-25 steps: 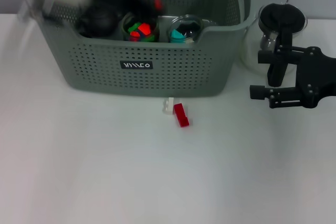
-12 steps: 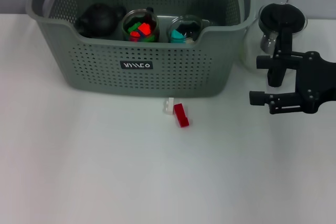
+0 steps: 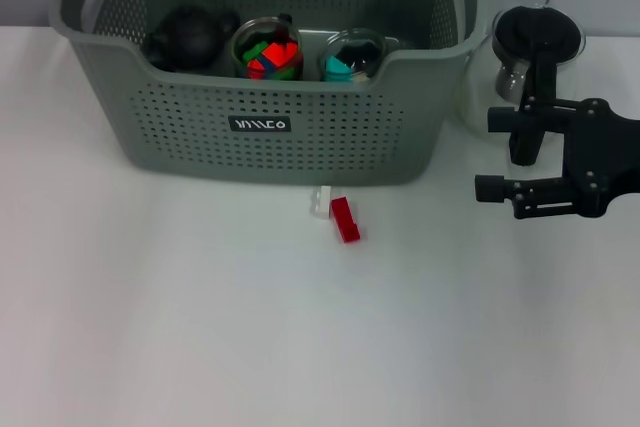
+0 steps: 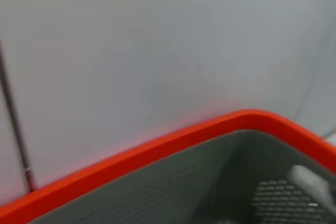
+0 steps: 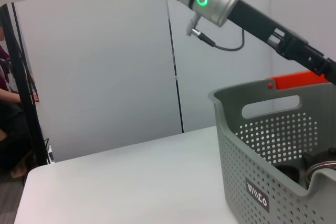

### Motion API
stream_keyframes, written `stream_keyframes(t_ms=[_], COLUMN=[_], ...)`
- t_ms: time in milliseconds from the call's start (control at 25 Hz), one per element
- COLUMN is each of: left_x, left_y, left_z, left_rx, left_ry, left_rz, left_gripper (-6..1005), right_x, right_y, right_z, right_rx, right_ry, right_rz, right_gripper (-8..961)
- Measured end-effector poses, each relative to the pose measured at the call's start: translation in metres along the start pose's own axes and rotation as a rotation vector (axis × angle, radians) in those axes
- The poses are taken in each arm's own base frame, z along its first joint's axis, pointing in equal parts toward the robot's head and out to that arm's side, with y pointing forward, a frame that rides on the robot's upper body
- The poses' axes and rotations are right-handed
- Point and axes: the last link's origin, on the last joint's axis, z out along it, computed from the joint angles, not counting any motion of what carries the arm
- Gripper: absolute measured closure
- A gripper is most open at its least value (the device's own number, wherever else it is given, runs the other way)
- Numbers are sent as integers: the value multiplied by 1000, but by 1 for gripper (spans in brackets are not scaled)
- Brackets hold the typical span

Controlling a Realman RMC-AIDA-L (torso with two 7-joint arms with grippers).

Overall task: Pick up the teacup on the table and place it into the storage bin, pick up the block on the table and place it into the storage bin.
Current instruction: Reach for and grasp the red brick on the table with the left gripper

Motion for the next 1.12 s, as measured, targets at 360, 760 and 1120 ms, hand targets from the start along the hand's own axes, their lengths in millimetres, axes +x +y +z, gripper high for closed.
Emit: stream_keyframes(t_ms=[360, 760, 1120], left_x=[-31, -94, -117], left_y=[74, 122, 129], left_z=[-54, -53, -20], left_rx=[-224, -440, -551], left_ry=[3, -160, -263], left_rz=[271, 436, 491], left_gripper=[61, 48, 47], right_x=[-2, -6, -8], right_y=[-7, -15, -18], right_z=[-7, -15, -16], right_rx=[35, 91, 98], right_ry=[0, -23, -23], right_rz=[-4, 16, 20], right_gripper=[25, 26, 25])
